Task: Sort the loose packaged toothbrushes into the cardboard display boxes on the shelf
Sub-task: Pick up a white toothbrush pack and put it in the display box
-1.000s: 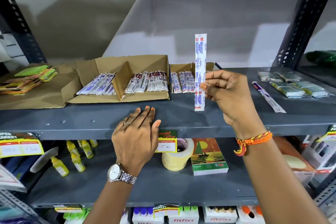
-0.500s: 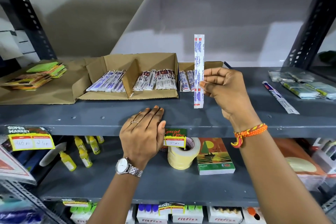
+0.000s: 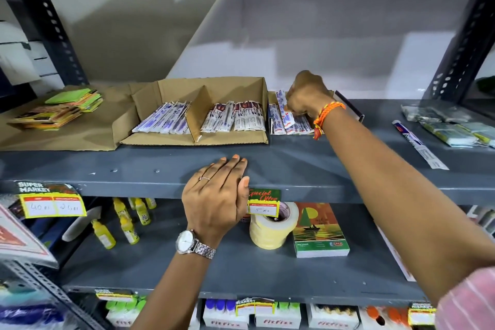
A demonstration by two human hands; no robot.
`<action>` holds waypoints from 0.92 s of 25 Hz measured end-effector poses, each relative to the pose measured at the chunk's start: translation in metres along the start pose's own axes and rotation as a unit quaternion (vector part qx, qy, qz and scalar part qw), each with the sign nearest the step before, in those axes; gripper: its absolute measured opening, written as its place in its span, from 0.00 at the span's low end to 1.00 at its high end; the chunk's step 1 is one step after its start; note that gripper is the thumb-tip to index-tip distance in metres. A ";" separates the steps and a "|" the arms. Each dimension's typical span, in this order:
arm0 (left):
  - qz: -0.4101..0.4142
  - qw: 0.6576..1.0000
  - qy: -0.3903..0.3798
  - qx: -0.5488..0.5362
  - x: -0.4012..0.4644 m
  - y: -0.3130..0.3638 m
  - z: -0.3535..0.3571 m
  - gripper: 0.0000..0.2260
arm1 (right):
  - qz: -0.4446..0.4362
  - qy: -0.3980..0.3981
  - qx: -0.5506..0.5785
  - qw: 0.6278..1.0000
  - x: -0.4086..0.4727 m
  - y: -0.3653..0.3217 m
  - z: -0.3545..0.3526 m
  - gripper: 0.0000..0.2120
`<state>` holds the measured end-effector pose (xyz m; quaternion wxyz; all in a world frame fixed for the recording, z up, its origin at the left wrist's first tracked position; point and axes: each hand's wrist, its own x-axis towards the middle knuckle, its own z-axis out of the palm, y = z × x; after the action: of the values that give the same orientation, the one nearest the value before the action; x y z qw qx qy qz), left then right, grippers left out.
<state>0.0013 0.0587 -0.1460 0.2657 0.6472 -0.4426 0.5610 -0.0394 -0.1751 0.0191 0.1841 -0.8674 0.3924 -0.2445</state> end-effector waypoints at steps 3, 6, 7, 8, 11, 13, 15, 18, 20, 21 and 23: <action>0.002 1.000 0.004 0.003 -0.001 0.000 0.001 0.19 | -0.020 0.003 -0.046 0.999 -0.005 -0.006 0.010 0.12; 0.003 1.000 0.004 0.002 -0.002 -0.001 0.001 0.19 | -0.034 0.005 -0.075 0.997 -0.008 -0.005 0.015 0.14; 0.003 1.000 0.004 -0.001 -0.002 -0.001 0.002 0.19 | -0.037 0.008 -0.080 0.996 -0.010 -0.005 0.016 0.14; 0.004 1.000 0.004 -0.001 -0.002 -0.001 0.002 0.18 | -0.047 0.013 -0.085 0.995 -0.010 -0.004 0.017 0.14; 0.003 1.000 0.006 -0.003 -0.002 -0.001 0.002 0.18 | -0.065 0.026 -0.101 0.992 -0.013 -0.005 0.018 0.16; 0.001 1.000 0.006 -0.007 -0.002 -0.001 0.002 0.18 | -0.082 0.035 -0.113 0.990 -0.014 -0.004 0.018 0.16; -0.002 1.000 0.004 -0.007 -0.003 -0.001 0.003 0.18 | -0.091 0.033 -0.122 0.988 -0.016 -0.002 0.019 0.15; -0.003 1.000 0.004 -0.008 -0.003 -0.001 0.003 0.18 | -0.094 0.016 -0.117 0.988 -0.016 -0.005 0.017 0.14; -0.003 1.000 0.001 -0.008 -0.002 -0.001 0.002 0.19 | -0.080 0.040 -0.095 0.991 -0.017 -0.003 0.002 0.11; -0.002 1.000 -0.002 -0.008 -0.003 -0.001 0.001 0.19 | -0.070 0.058 -0.076 0.993 -0.017 0.009 -0.010 0.11; 0.000 1.000 -0.004 -0.004 -0.003 -0.001 0.001 0.19 | -0.037 0.133 -0.055 0.989 -0.026 0.051 -0.040 0.13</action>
<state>0.0021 0.0594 -0.1489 0.2667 0.6484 -0.4456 0.5567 -0.1072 -0.1914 0.0184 0.0727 -0.8500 0.3936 -0.3425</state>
